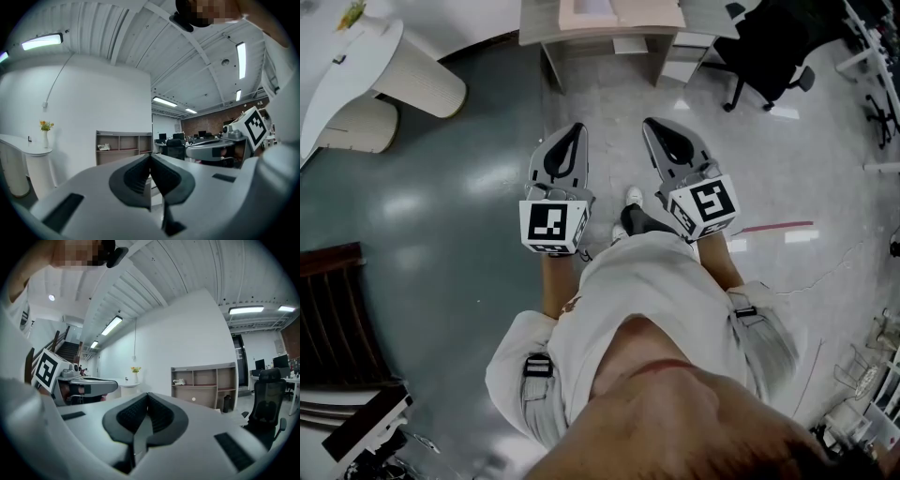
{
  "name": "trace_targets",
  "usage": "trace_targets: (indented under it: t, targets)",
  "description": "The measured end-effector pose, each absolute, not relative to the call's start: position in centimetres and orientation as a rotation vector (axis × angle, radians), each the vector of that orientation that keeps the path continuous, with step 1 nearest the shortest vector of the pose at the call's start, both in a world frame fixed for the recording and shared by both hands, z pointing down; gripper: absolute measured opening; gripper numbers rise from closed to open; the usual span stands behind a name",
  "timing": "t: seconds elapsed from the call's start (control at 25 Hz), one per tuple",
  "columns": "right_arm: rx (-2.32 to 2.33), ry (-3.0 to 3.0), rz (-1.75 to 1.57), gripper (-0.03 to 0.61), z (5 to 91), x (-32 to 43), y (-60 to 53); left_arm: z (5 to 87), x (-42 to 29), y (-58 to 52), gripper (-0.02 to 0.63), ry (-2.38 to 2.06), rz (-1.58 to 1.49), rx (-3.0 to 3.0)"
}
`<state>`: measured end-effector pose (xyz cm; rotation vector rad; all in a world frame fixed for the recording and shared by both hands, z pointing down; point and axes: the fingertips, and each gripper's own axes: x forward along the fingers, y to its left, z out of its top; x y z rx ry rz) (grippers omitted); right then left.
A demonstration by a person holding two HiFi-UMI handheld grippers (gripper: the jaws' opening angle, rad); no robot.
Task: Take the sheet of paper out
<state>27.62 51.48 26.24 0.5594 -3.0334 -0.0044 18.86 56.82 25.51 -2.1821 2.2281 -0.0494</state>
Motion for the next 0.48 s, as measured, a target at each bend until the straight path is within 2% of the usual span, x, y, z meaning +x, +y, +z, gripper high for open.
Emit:
trace_targets:
  t: [0.48]
  targets:
    - [0.522,-3.051,0.056,0.021,26.4,24.9,43.1,25.0,16.7,48.2,0.020,2.222,-0.096,-2.178]
